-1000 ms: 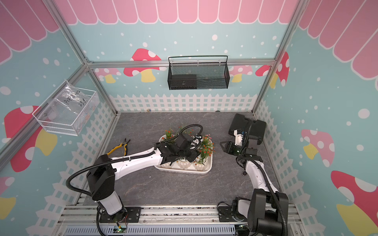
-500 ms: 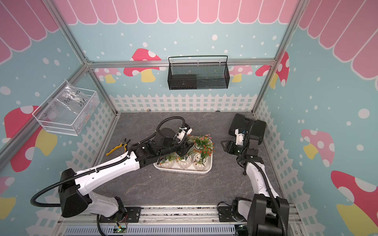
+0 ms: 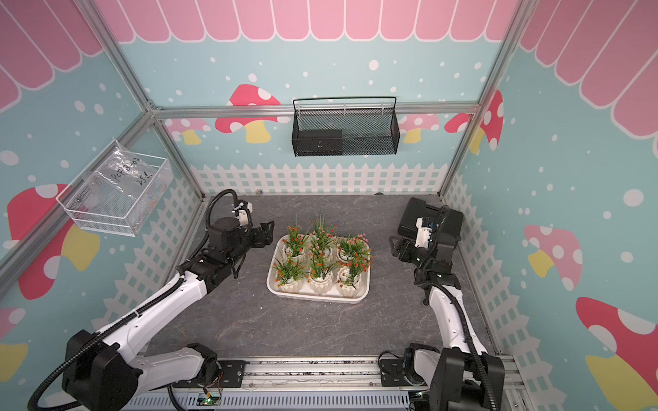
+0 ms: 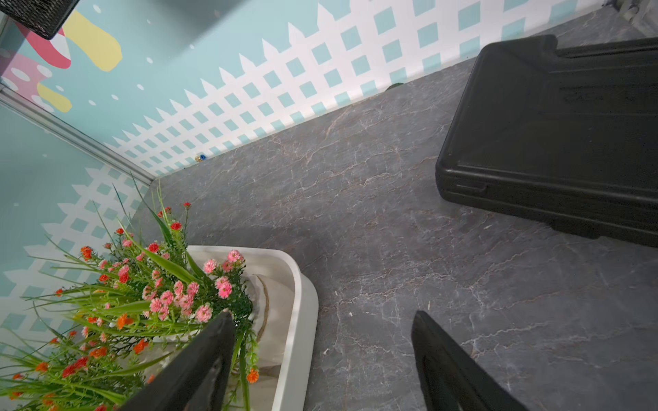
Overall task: Put the potted gypsophila into the storage box
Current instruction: Reset both arms
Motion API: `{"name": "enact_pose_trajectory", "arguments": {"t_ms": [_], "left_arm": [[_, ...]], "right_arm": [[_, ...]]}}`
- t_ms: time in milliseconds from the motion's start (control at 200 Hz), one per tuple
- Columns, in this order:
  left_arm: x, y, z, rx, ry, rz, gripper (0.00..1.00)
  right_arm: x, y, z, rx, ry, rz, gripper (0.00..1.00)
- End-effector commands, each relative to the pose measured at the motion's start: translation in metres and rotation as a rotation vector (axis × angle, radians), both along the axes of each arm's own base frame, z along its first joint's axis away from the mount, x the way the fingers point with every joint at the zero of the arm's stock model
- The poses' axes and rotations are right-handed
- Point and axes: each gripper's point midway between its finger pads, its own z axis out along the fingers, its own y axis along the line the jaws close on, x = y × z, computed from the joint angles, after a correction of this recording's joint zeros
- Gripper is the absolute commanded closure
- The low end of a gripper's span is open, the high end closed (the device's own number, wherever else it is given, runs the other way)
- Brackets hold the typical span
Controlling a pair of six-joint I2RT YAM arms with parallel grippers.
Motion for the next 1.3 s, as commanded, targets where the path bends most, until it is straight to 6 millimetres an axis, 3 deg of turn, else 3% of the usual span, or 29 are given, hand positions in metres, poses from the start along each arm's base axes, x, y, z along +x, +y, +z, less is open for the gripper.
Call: {"name": "enact_pose_trajectory", "arguments": {"t_ms": [0, 260, 520, 836, 941, 1056, 1291], "left_arm": [[0.003, 0.036, 0.013, 0.02, -0.074, 0.114, 0.12], [-0.008, 0.124, -0.016, 0.071, -0.035, 0.356, 0.01], [-0.043, 0.194, -0.069, 0.102, 0.031, 0.622, 0.01], [-0.041, 0.201, -0.109, 0.154, -0.004, 0.63, 0.01], [-0.036, 0.196, -0.119, 0.18, -0.024, 0.599, 0.01], [-0.028, 0.19, -0.119, 0.215, -0.017, 0.568, 0.01], [-0.019, 0.166, -0.108, 0.268, -0.124, 0.475, 0.01]], "right_arm": [[0.008, -0.011, 0.009, -0.019, -0.082, -0.056, 0.2], [0.012, -0.042, 0.02, -0.182, -0.221, -0.205, 0.17], [0.02, -0.059, -0.002, -0.275, -0.216, -0.273, 0.16], [0.015, -0.074, -0.034, -0.356, -0.228, -0.341, 0.16], [0.011, -0.073, -0.036, -0.377, -0.29, -0.348, 0.16], [0.013, -0.065, -0.041, -0.455, -0.31, -0.311, 0.16], [0.015, -0.025, -0.048, -0.596, -0.401, -0.185, 0.15]]}}
